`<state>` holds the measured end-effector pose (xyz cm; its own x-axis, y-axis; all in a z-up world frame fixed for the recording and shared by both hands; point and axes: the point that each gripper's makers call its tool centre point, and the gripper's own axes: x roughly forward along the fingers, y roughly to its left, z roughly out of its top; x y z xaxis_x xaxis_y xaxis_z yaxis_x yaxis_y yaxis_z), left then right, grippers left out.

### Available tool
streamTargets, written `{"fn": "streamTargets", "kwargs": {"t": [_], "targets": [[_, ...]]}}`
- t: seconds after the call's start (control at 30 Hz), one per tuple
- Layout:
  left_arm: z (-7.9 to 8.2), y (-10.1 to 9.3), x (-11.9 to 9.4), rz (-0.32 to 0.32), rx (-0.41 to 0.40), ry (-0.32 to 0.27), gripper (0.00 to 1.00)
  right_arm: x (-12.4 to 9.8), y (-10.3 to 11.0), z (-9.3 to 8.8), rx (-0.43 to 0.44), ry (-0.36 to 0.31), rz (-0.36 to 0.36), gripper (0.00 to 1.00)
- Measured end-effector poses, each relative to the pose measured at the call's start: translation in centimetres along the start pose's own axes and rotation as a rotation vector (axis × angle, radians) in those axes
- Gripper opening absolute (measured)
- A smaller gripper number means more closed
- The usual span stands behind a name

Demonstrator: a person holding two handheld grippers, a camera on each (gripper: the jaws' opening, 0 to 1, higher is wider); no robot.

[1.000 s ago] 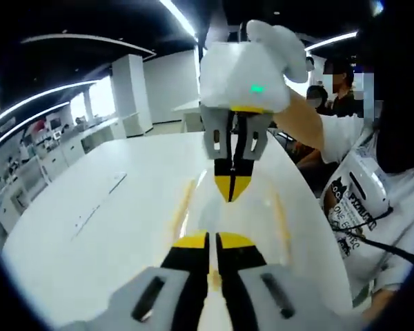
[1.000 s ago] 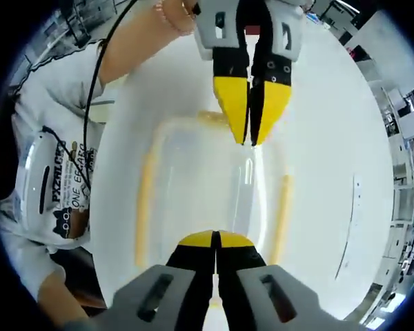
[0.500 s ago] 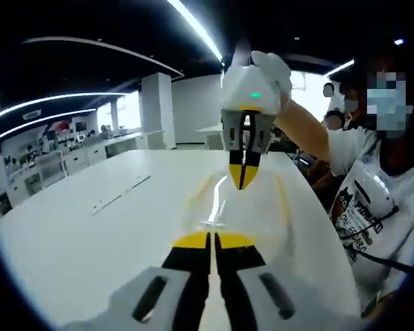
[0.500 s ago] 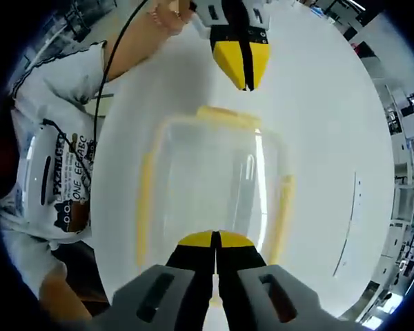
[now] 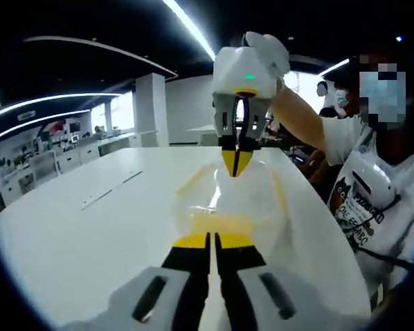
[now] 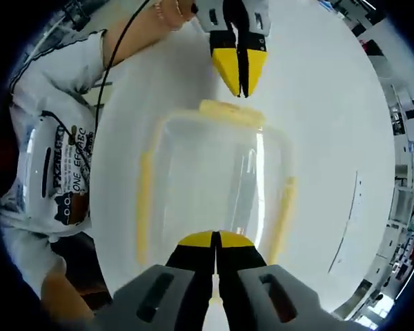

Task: Snap each plastic latch of the storage box into its locked position after aligning the lid with the box until every specified latch is closed and the lid sits flush.

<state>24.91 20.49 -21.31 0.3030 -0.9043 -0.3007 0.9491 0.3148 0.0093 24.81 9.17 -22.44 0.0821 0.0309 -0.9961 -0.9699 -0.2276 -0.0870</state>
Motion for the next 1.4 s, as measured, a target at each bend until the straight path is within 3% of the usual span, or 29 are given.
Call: {"fn": "streamTargets", "kwargs": {"t": [0.33, 0.63, 1.4], "targets": [[-0.9, -0.9, 1.2, -0.037, 0.006, 0.03, 0.02, 0.0, 0.2, 0.1, 0.007, -0.035, -0.004, 0.0], [-1.0, -0.9, 1.4, -0.056, 0.015, -0.001, 0.0, 0.0, 0.2, 0.2, 0.025, -0.058, 0.004, 0.0], [-0.7, -1.4, 2.0, -0.062, 0.038, -0.006, 0.0, 0.0, -0.1, 0.0, 0.061, -0.028, -0.012, 0.0]]}}
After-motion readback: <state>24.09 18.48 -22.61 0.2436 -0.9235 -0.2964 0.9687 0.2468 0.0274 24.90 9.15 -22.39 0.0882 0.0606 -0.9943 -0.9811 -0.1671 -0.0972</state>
